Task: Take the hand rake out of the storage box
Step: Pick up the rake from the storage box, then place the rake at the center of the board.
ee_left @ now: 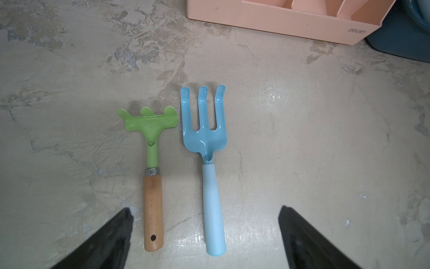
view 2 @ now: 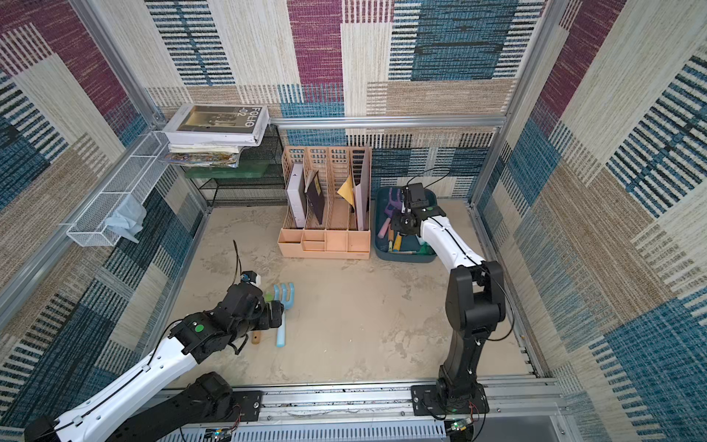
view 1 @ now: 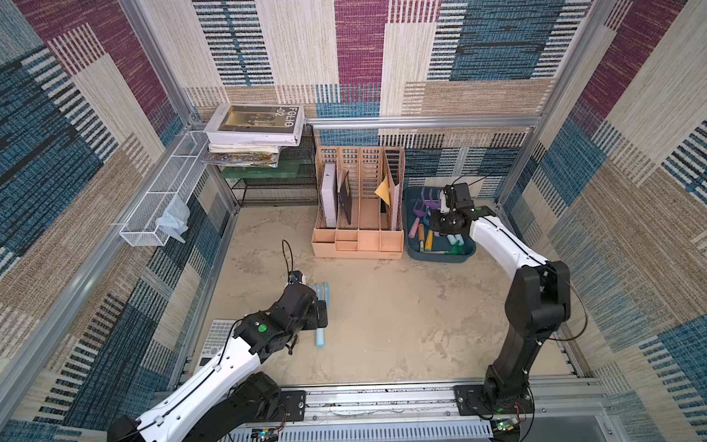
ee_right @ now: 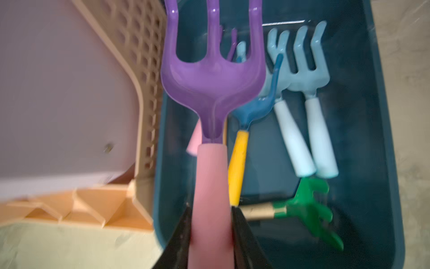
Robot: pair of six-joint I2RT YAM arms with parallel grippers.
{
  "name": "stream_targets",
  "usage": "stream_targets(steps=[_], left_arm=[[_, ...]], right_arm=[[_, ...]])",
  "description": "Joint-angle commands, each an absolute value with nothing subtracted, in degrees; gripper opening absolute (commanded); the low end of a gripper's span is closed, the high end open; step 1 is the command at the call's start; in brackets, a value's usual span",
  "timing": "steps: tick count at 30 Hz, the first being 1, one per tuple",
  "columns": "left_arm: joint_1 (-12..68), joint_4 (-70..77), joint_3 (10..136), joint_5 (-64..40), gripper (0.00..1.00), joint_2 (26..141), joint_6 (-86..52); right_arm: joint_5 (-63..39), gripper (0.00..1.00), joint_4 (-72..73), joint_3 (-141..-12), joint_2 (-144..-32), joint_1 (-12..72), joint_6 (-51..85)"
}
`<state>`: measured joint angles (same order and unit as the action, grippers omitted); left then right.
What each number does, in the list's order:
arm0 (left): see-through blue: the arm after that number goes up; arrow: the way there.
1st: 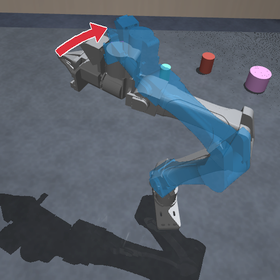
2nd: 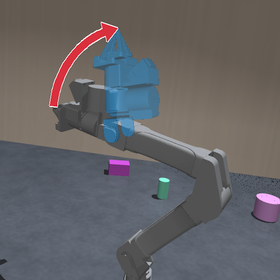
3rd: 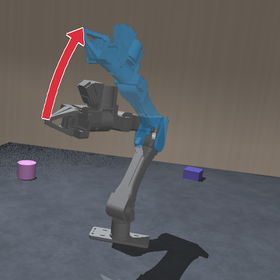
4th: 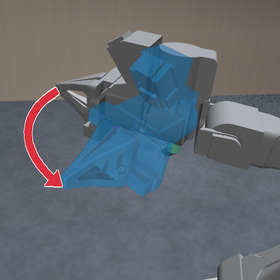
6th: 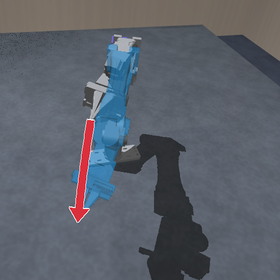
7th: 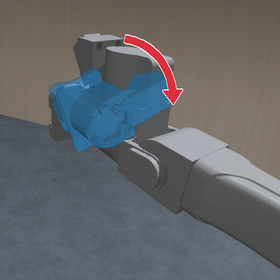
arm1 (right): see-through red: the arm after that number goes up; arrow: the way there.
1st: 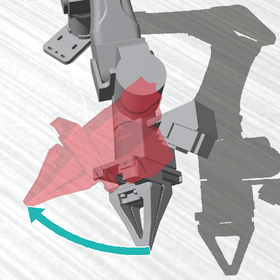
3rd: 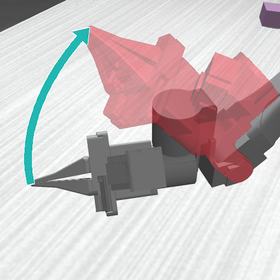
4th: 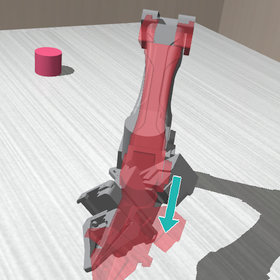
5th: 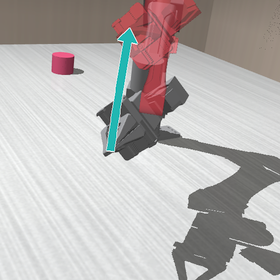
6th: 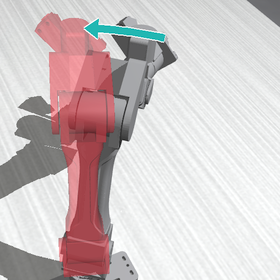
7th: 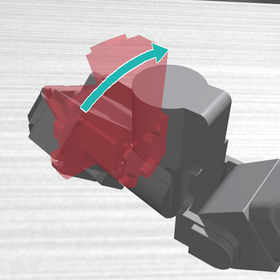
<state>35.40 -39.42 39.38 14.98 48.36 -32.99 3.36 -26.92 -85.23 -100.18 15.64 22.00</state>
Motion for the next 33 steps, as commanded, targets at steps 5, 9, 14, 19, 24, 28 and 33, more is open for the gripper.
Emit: stream_targets(steps=[5, 9, 14, 19, 24, 28, 33], left_arm=[[35.18, -39.11, 39.11, 16.3, 1.0, 47.14, -33.39], [35.15, -39.59, 38.96, 16.74, 1.0, 46.27, -33.79], [35.13, -40.87, 38.95, 18.0, 1.0, 44.56, -34.39], [35.05, -41.48, 38.47, 18.63, 1.0, 42.52, -34.95], [35.07, -41.94, 38.0, 18.79, 1.0, 41.41, -35.3], [35.07, -41.66, 37.71, 18.63, 1.0, 41.09, -35.19], [35.01, -41.19, 37.46, 18.37, 1.0, 41.33, -35.07]], right_arm=[[32.24, 0.0, -17.41, -56.19, -73.75, 39.57, 39.84], [41.55, 0.0, -19.6, -47.53, -66.83, 56.43, 50.82], [39.75, 0.0, -19.11, -44.31, -74.48, 70.53, 62.54], [36.32, 0.03, -16.67, -52.23, -89.03, 77.21, 62.41], [33.06, 0.06, -20.02, -60.34, -100.07, 77.2, 61.66], [30.82, 0.07, -21.14, -63.83, -105.22, 75.84, 61.77], [27.43, 0.13, -19.16, -64.61, -108.41, 74.44, 60.82]])
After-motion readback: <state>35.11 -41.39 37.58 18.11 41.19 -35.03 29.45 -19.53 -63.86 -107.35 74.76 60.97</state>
